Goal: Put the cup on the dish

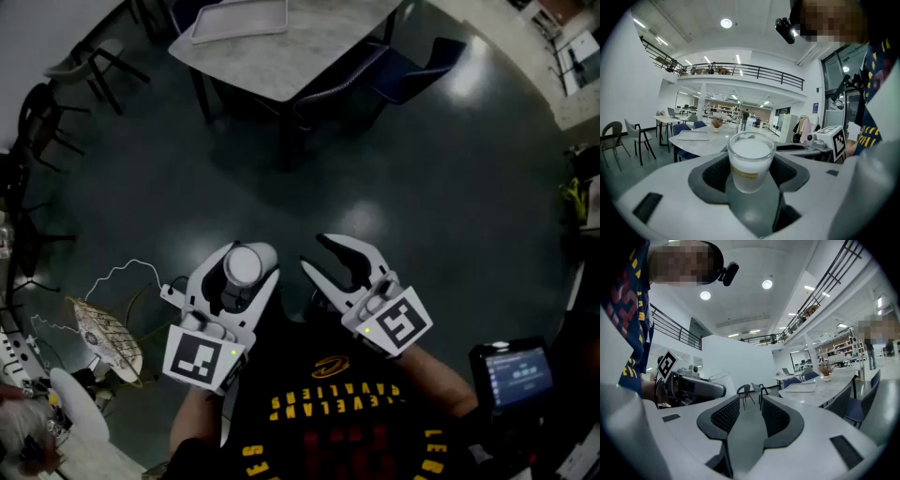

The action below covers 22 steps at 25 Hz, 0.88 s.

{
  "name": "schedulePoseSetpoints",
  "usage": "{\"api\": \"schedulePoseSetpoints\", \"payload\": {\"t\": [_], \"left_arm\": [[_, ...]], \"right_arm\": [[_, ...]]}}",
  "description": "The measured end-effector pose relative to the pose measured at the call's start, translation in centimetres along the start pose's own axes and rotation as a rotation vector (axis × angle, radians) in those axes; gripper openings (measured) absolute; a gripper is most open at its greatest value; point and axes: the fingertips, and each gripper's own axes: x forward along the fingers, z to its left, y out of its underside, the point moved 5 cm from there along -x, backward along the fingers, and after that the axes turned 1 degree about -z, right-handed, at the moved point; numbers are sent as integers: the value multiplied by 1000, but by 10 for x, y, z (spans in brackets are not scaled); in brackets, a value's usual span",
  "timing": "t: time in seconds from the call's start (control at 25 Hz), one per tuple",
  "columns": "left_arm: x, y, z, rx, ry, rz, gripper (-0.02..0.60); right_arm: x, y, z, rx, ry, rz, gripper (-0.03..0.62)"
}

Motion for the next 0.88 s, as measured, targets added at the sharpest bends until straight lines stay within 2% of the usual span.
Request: {"api": "schedulePoseSetpoints", "payload": {"t": [0.16,0.4,0.6,0.76,0.88], "left_arm": [[-3,25,-39,-3,17,35,261],[-4,16,-56,18,35,25,261],[-17,20,-38,41,42,89,261],[-16,16,-9,89,90,137,261],[-17,11,15,120,127,164,261]], "right_arm": [[-37,-1,1,-3,3,-6,156],[-54,-3,6,-4,1,-32,158],[-33,1,22,-2,-48,-1,158],[3,0,28,-32,-87,2,158],[33,2,38,-76,-124,43,158]]}}
